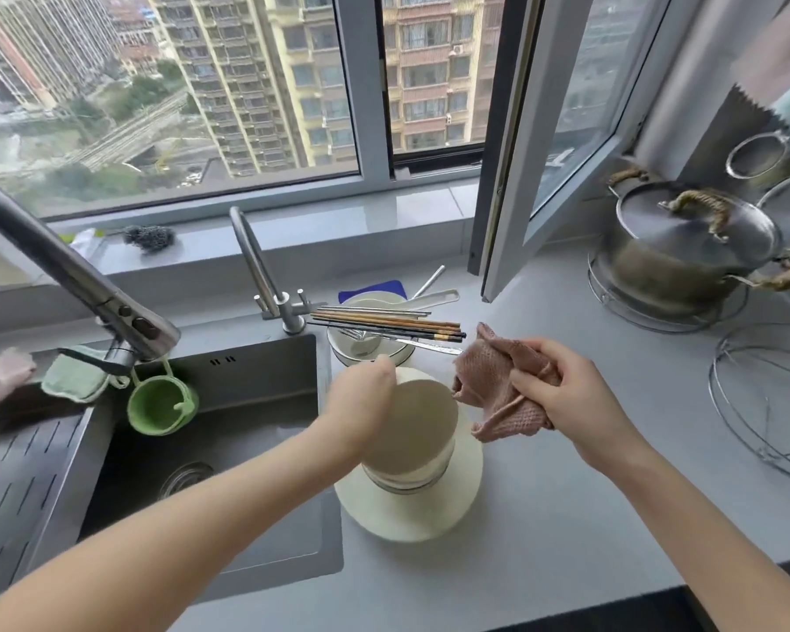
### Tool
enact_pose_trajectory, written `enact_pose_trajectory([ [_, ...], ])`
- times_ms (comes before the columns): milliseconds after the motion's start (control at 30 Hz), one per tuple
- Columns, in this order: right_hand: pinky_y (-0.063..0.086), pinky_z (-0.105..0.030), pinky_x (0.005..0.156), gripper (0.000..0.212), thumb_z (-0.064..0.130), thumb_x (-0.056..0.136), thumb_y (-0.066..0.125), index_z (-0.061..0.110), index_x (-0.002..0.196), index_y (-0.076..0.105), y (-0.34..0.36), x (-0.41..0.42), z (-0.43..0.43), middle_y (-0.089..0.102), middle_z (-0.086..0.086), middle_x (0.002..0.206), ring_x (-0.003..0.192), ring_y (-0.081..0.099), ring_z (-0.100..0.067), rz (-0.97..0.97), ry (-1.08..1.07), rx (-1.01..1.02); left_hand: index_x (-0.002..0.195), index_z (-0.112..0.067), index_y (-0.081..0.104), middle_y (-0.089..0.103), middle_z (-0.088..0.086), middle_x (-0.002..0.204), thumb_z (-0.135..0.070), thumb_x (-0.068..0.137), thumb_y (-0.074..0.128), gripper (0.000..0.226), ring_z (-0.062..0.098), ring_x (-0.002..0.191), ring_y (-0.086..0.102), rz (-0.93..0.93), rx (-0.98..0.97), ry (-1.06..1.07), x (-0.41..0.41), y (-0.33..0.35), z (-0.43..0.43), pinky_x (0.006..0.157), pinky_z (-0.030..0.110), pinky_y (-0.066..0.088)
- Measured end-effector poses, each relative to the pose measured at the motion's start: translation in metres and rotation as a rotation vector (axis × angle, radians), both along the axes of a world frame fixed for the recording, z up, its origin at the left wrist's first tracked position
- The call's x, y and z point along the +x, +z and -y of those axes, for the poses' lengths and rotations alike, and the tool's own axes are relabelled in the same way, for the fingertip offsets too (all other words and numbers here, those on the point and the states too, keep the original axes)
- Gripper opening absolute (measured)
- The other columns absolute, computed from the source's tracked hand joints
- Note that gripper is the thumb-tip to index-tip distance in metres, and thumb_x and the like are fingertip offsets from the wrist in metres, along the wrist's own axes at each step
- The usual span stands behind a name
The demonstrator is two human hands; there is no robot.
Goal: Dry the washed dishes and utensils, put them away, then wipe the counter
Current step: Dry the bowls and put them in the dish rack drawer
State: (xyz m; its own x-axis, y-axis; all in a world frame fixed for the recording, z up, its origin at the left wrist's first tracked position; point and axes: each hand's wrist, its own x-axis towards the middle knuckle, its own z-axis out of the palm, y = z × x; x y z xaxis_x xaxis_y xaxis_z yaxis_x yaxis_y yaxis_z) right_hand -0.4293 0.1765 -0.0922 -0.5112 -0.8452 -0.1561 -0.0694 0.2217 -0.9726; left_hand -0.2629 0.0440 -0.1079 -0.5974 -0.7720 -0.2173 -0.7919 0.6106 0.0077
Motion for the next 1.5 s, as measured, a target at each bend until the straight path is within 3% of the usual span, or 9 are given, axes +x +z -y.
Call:
enact_pose_trajectory([
  [133,0.044,-0.023,0.039,0.028,-0.008,0.090,0.055,0.014,0.105,0.064,0.002,0.003,-0.005,0.064,-0.008,0.078,0.050,0.057,-0.009,-0.041,-0.032,-0.032,0.077,-0.003,0.052,0.052,0.011,0.055,0.010,0.035,0.080,0.053,0.023,0.032,0.049,-0.094,-0.340,-0.261,0.012,0.005,-0.006,0.032,0.020,0.018],
  [300,0.051,-0.032,0.063,0.031,-0.004,0.089,0.059,0.025,0.097,0.066,0.003,0.012,-0.009,0.068,0.005,0.078,0.069,0.063,-0.013,-0.141,-0.107,-0.130,0.148,-0.022,0.018,0.049,0.015,0.133,0.009,0.082,0.043,0.077,0.031,0.100,0.058,-0.209,-0.020,-0.074,0.024,0.002,0.007,0.073,0.032,0.045],
  [567,0.036,-0.015,0.103,0.037,0.005,0.089,0.053,0.019,0.123,0.061,-0.014,0.079,0.014,0.059,0.003,0.132,0.122,0.053,-0.008,-0.752,0.112,-0.265,0.109,-0.035,0.058,0.066,0.001,0.108,-0.027,0.098,0.044,0.020,0.024,0.099,0.065,-0.924,1.074,0.457,0.040,0.018,0.010,0.065,0.043,0.059],
  [800,0.006,-0.021,0.118,0.038,0.022,0.102,0.041,0.022,0.139,0.049,-0.018,0.110,0.051,0.032,0.005,0.155,0.145,0.015,-0.008,-0.397,0.772,0.116,0.085,-0.019,0.070,0.068,0.008,0.084,-0.044,0.085,0.061,0.027,0.021,0.070,0.062,-0.980,0.995,0.506,0.051,0.008,0.024,0.060,0.027,0.049],
  [933,0.031,-0.038,0.107,0.041,0.030,0.085,0.034,0.026,0.101,0.071,-0.009,0.081,0.048,0.067,0.005,0.106,0.116,0.051,-0.021,-1.020,1.105,0.240,0.094,-0.025,0.071,0.073,0.012,0.092,-0.053,0.080,0.063,0.033,0.031,0.079,0.069,-0.721,0.982,0.471,0.061,0.000,0.031,0.064,0.039,0.054],
  [1133,0.028,-0.038,0.103,0.023,0.013,0.078,0.045,0.023,0.078,0.066,0.001,0.087,0.050,0.064,0.005,0.074,0.087,0.061,-0.023,-1.438,0.938,0.078,0.103,-0.022,0.069,0.074,0.009,0.096,-0.053,0.089,0.050,0.040,0.029,0.085,0.070,-0.747,1.130,0.465,0.059,0.003,0.038,0.070,0.041,0.056],
  [1267,0.043,-0.017,0.064,0.022,0.014,0.098,0.044,0.028,0.093,0.060,0.037,0.082,0.050,0.059,0.015,0.064,0.069,0.060,-0.006,-0.550,0.623,0.160,0.103,-0.020,0.069,0.073,0.010,0.092,-0.055,0.088,0.049,0.043,0.027,0.079,0.069,-0.785,1.125,0.544,0.061,-0.003,0.037,0.061,0.033,0.053],
  [1367,0.049,-0.021,0.072,0.022,0.012,0.096,0.050,0.026,0.111,0.058,0.051,0.066,0.062,0.067,0.009,0.093,0.083,0.063,-0.006,-0.132,0.335,0.077,0.103,-0.018,0.069,0.075,0.008,0.092,-0.052,0.091,0.046,0.043,0.027,0.082,0.070,-0.851,1.146,0.554,0.064,-0.001,0.040,0.061,0.032,0.052],
  [1500,0.051,-0.037,0.086,0.046,0.043,0.088,0.055,0.022,0.130,0.055,0.045,0.070,0.062,0.061,-0.005,0.122,0.108,0.058,-0.026,-1.088,0.077,0.056,0.105,-0.025,0.069,0.074,0.007,0.099,-0.065,0.086,0.040,0.053,0.029,0.090,0.070,-0.875,1.162,0.487,0.065,0.003,0.041,0.069,0.037,0.055],
])
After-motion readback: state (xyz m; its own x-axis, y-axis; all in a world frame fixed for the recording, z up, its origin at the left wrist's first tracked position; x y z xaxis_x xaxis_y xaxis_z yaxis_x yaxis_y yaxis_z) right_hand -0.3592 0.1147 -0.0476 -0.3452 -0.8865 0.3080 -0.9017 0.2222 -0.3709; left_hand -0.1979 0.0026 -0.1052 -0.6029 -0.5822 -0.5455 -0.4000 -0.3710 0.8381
